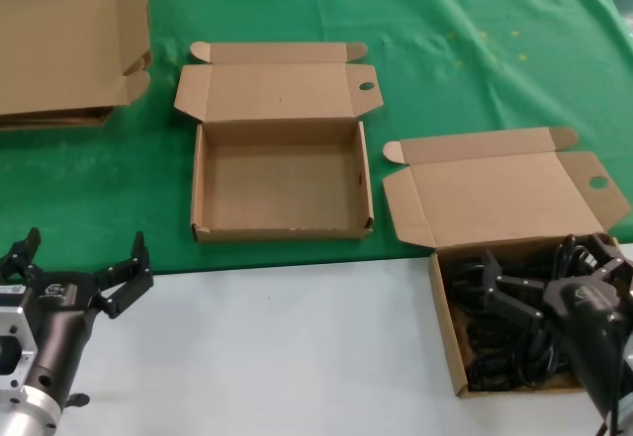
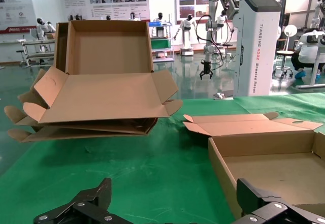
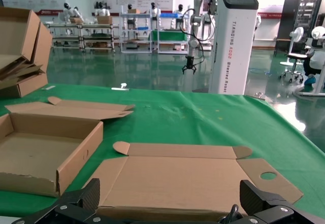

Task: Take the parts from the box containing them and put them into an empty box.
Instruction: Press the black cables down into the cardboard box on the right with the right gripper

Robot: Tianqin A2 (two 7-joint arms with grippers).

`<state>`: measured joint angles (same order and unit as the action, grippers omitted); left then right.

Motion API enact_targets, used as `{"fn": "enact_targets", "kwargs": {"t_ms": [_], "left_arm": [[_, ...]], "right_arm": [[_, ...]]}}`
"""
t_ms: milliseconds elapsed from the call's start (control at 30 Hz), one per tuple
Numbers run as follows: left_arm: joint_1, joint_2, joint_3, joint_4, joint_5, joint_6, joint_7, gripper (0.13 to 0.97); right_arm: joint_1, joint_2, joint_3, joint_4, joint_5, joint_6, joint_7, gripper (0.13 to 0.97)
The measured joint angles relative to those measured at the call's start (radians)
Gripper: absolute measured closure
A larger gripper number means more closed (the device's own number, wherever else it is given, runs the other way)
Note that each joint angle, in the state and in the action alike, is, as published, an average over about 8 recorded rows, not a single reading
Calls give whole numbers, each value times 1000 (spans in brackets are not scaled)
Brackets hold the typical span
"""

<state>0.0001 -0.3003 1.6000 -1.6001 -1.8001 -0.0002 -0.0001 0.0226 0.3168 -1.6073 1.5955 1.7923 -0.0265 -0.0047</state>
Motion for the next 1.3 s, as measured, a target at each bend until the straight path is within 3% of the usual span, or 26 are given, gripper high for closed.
{"fn": "enact_targets", "kwargs": {"t_ms": [133,433,700,900,1067,1300], "left_arm": [[0,0,0,0,0,0,0,208],[0,0,0,0,0,0,0,340],[0,0,0,0,0,0,0,538],[0,0,0,0,0,0,0,659],[0,0,0,0,0,0,0,747],[0,0,0,0,0,0,0,858]], "right_arm": [[0,0,0,0,0,0,0,129],[5,-2,-1,1,5,-9,4,129],[13,16,-23,2,14,-17,19,129],[43,83,-76,-6,12,-27,43,129],[107,173,-129,-19,4,-106,70,129],[229,306,-162,-24,6,-327,53,129]]}}
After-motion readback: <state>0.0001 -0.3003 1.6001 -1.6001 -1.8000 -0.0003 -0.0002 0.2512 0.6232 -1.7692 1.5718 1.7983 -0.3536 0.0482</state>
